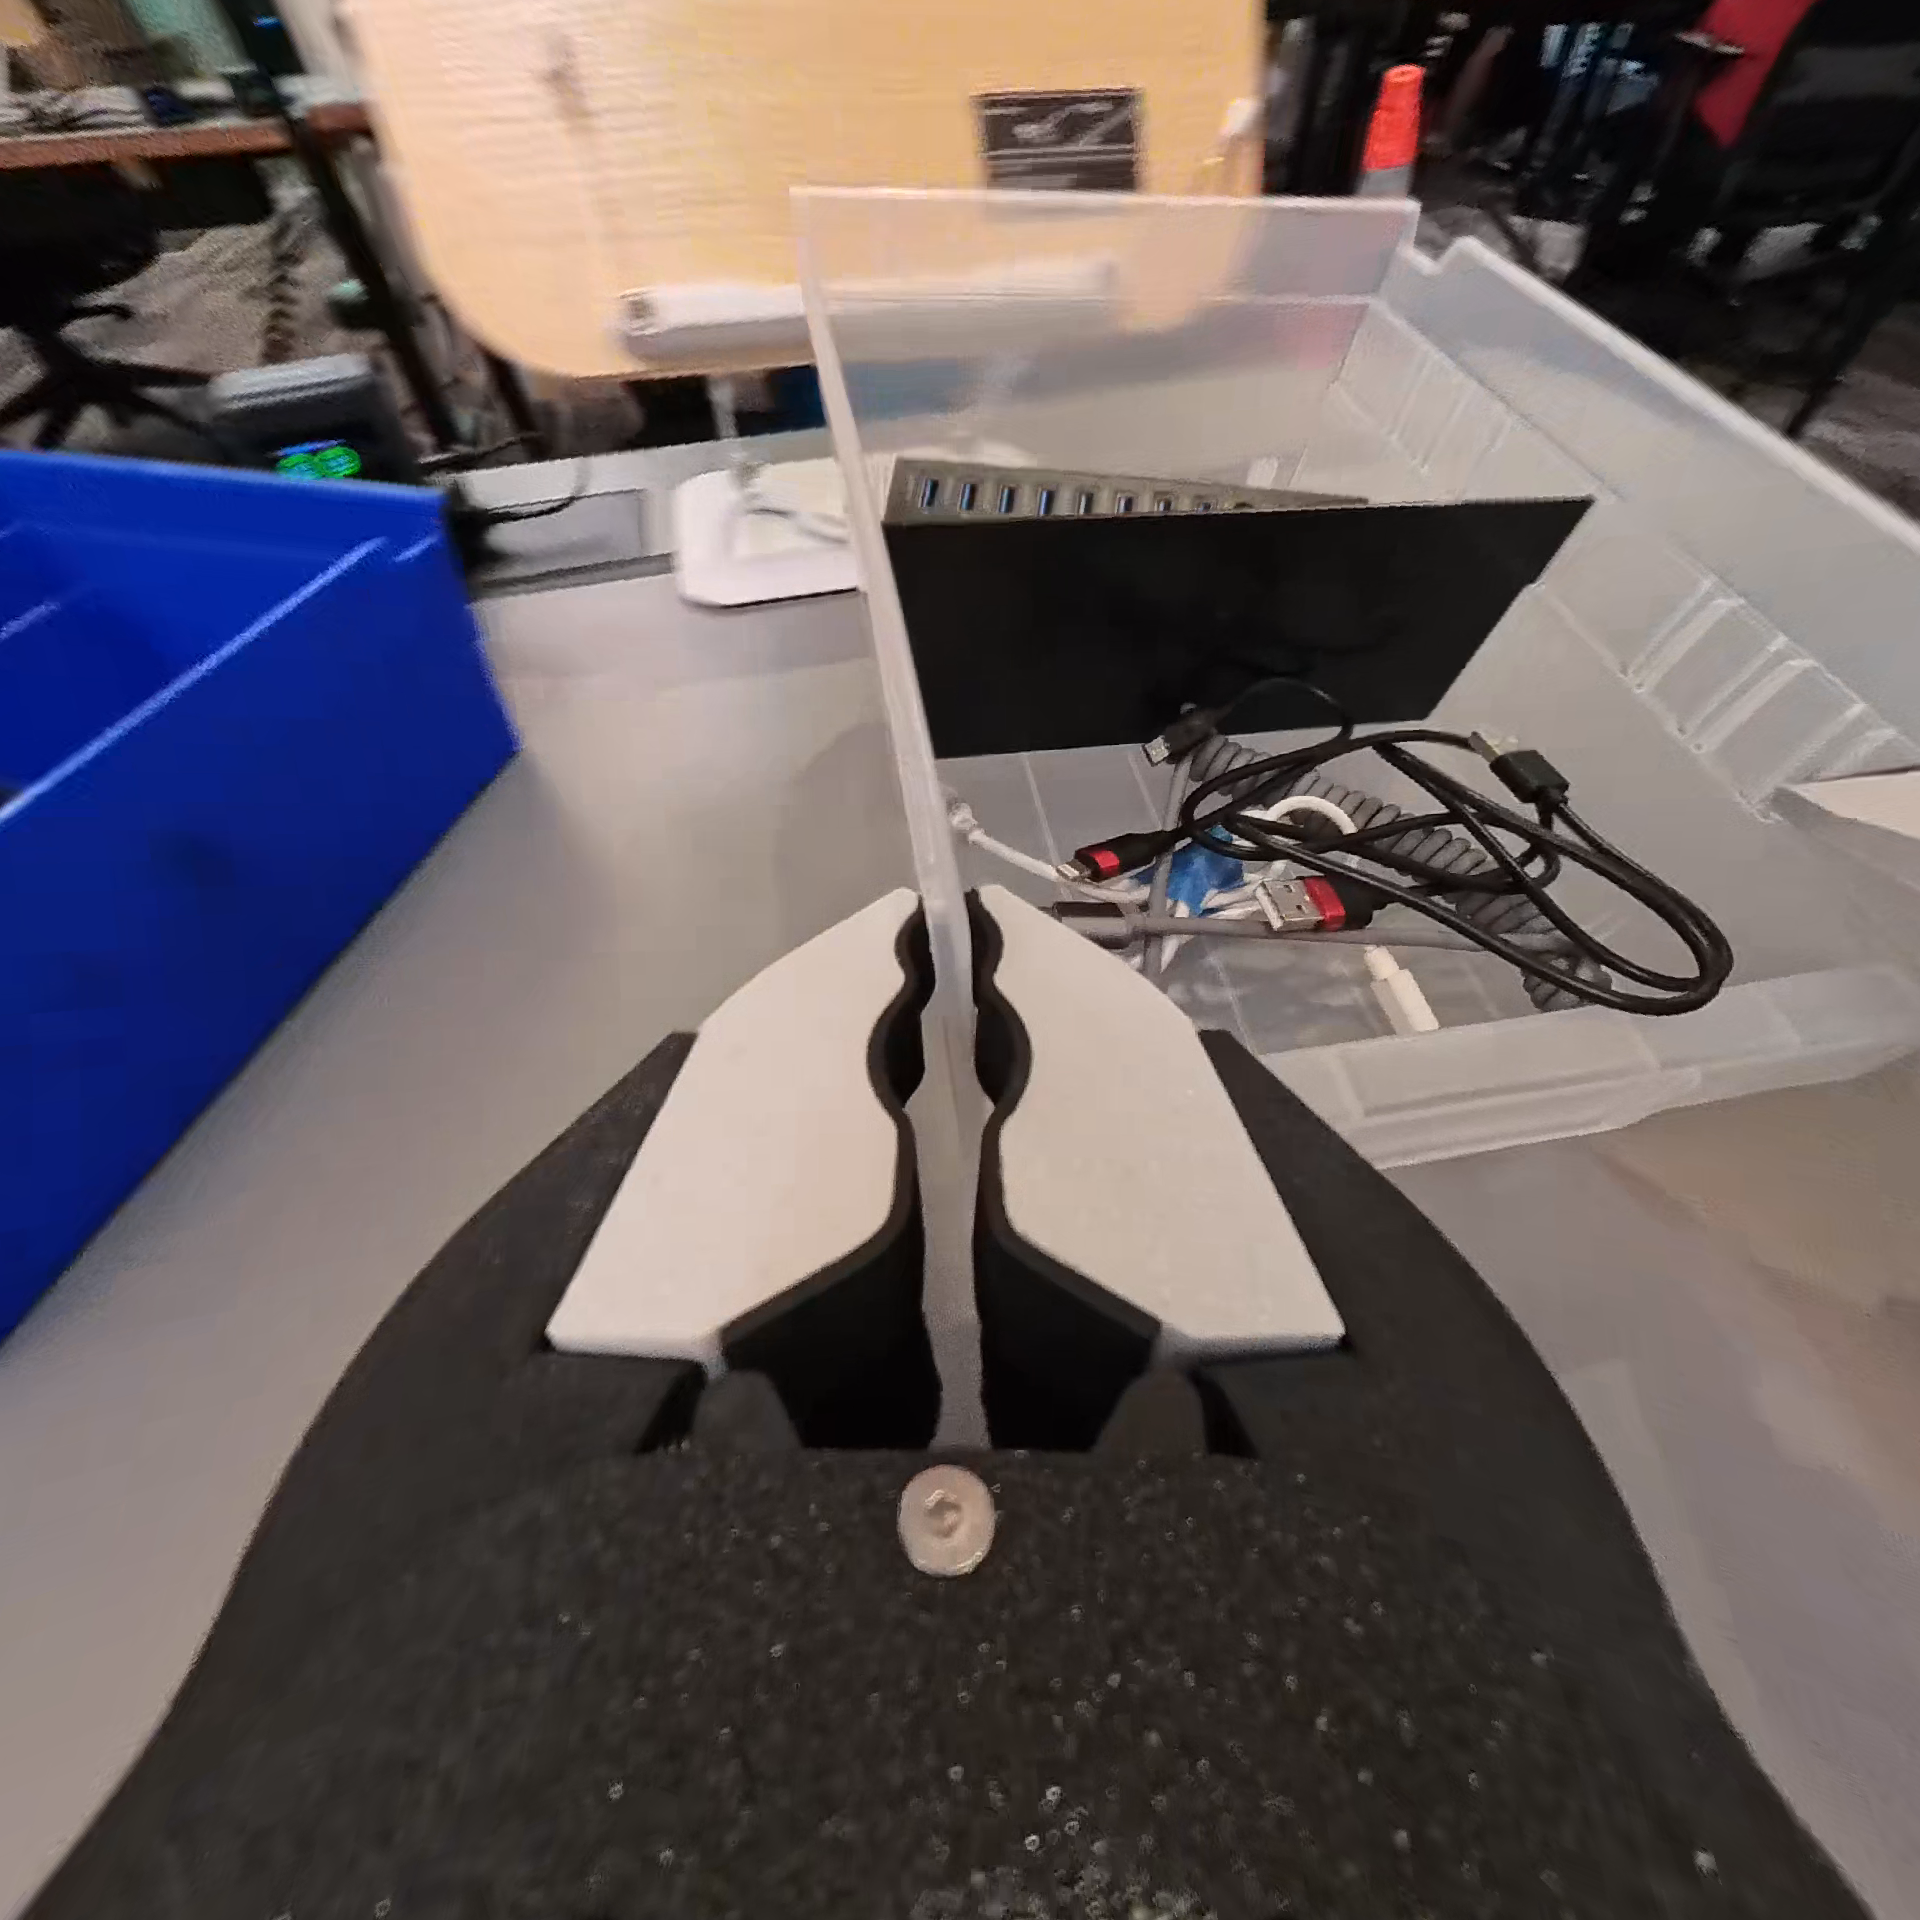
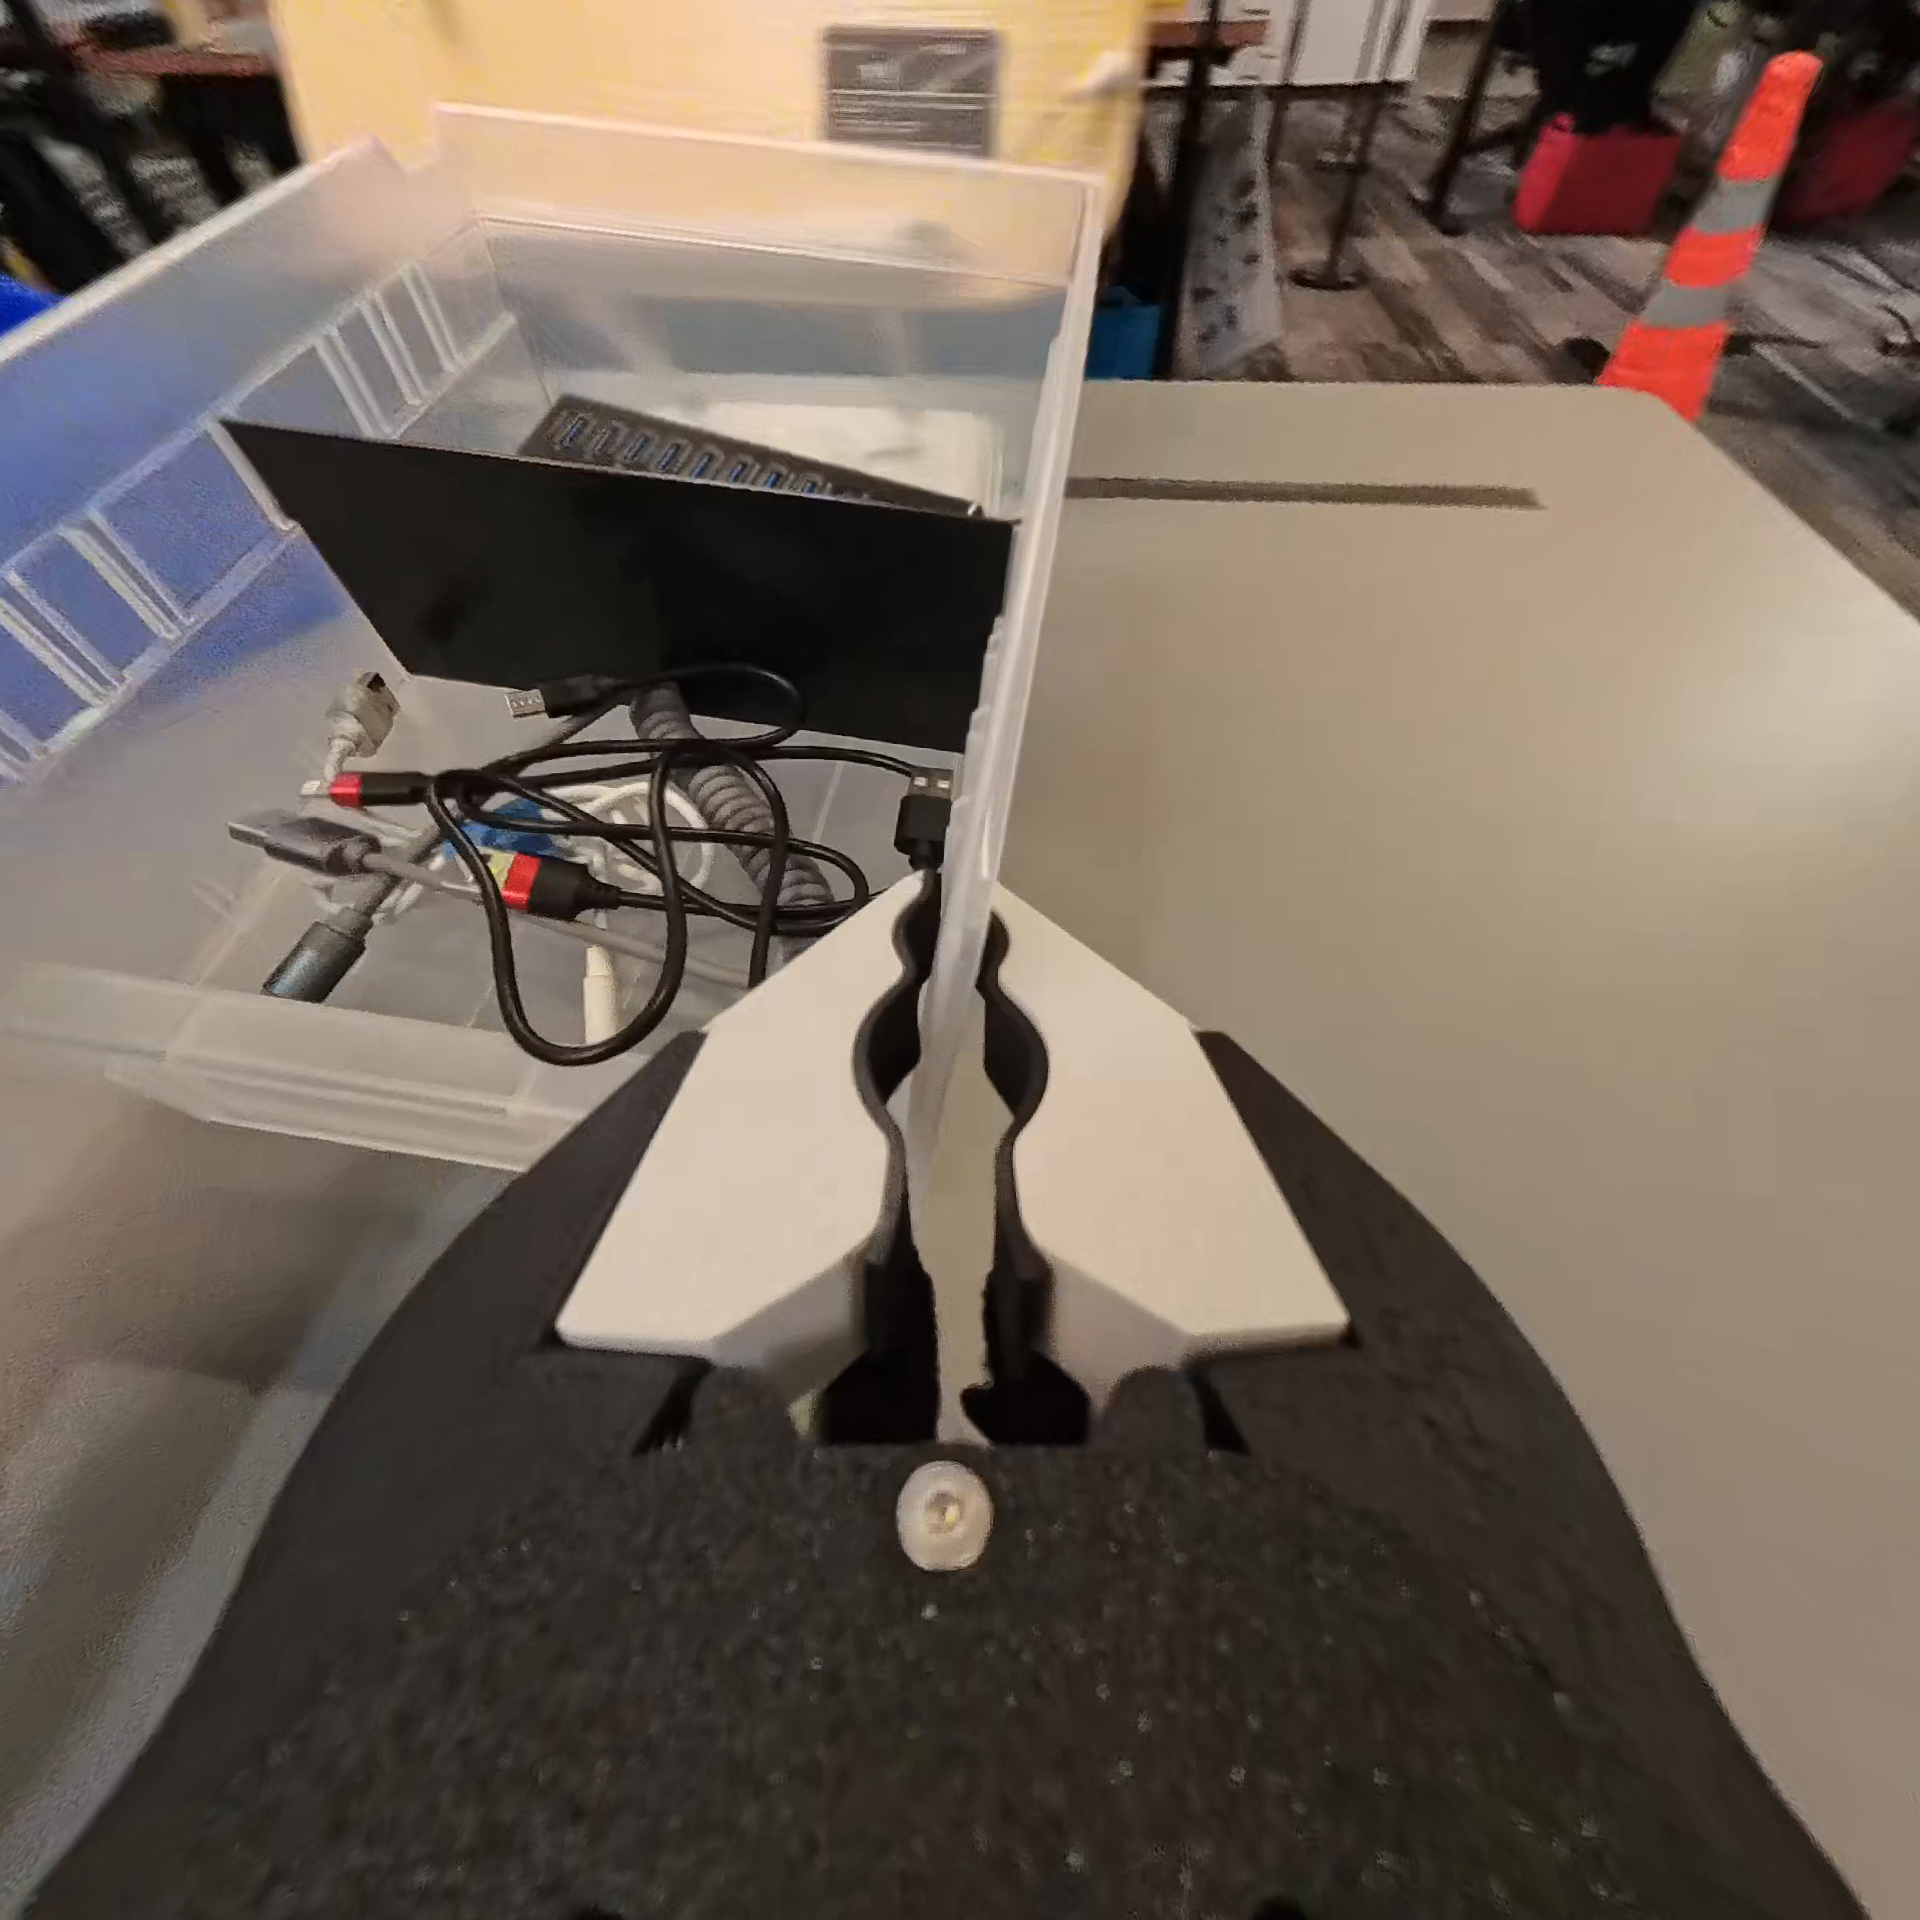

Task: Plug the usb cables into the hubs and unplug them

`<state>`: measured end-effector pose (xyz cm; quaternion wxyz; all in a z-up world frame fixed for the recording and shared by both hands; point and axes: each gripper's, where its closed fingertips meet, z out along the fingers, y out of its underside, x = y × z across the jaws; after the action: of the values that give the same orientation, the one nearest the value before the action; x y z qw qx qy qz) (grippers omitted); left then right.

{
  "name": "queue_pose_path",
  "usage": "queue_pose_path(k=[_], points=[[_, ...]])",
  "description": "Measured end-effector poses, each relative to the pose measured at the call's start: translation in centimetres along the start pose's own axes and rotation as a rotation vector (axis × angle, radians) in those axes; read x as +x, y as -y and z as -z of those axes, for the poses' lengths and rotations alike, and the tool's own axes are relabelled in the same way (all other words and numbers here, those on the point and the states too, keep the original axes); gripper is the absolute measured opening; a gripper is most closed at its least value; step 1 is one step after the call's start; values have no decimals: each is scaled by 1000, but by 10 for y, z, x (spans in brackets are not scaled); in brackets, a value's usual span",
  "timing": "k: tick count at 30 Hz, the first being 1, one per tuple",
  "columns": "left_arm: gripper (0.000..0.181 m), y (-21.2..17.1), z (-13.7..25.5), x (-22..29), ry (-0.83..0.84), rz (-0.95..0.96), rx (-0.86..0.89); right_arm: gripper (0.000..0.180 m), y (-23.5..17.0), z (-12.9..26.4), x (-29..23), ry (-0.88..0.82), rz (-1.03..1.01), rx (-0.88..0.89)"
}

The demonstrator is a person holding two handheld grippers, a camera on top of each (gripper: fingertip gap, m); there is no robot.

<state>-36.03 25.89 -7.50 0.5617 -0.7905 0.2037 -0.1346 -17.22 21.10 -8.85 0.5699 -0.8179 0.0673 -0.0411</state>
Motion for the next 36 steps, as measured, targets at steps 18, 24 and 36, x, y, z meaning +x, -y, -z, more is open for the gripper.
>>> queue_pose_path(k=[18, 24, 36], points=[[53, -4, 57, -176, -86, 258, 108, 35, 14, -3, -61, 352, 96, 118], [56, -33, 28, -374, 39, 66, -109, 33, 27, 59, -131, 580, -79, 217], [3, -45, -14, -402, -174, 184, -74, 43, -42, 56, -310, 836, 120, -71]])
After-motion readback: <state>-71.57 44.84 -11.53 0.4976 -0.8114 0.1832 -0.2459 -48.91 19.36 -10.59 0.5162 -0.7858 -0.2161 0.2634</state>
